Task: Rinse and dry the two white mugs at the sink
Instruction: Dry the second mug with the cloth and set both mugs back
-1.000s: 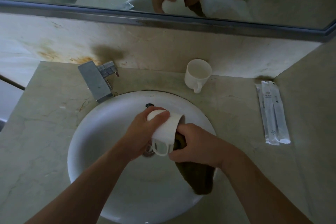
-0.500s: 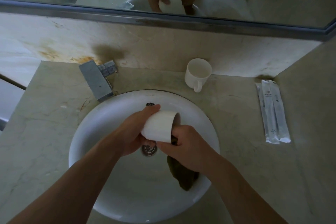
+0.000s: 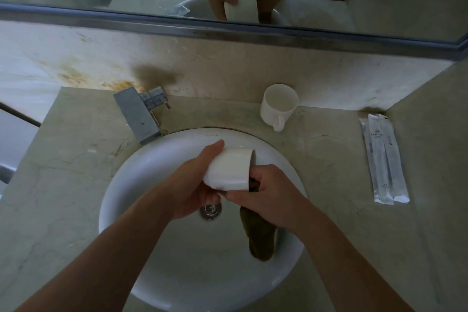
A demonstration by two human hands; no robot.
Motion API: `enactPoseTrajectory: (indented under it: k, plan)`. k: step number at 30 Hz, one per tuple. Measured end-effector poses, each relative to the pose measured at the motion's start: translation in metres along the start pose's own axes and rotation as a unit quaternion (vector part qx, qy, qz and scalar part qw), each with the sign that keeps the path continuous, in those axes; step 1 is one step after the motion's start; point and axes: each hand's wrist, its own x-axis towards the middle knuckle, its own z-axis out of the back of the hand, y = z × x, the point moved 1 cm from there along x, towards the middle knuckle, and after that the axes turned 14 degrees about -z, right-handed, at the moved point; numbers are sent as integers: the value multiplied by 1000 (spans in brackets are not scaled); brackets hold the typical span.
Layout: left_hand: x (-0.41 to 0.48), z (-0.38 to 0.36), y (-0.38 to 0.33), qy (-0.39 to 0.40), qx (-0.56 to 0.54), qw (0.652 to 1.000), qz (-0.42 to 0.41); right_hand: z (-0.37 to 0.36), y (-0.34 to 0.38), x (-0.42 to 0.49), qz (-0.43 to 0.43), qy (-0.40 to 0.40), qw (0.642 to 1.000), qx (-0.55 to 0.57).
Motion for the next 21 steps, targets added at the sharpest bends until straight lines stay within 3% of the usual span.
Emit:
enactPoseTrajectory:
  k: [2, 5, 9, 13, 16, 18, 21]
  plan:
    - [1, 0, 6, -12, 20, 997, -70, 0, 1, -1, -35, 22, 997, 67]
    - [-5, 5, 11, 47, 31, 989, -134, 6, -3, -3, -84, 85, 983, 141]
    - [-16, 14, 11, 125, -19, 991, -51, 24, -1, -7, -80, 139, 982, 103]
    - [-17, 6, 8, 49, -60, 997, 1, 26, 9, -8, -54, 120, 991, -10]
    - [-15, 0, 13, -30, -103, 994, -8, 22, 13, -8, -30, 56, 998, -28]
    - [-15, -2, 19, -60, -181, 981, -23, 18, 10, -13, -19, -65, 998, 11]
    - [-15, -11, 28, -130, -274, 951, -59, 0, 11, -30, -30, -259, 954, 150]
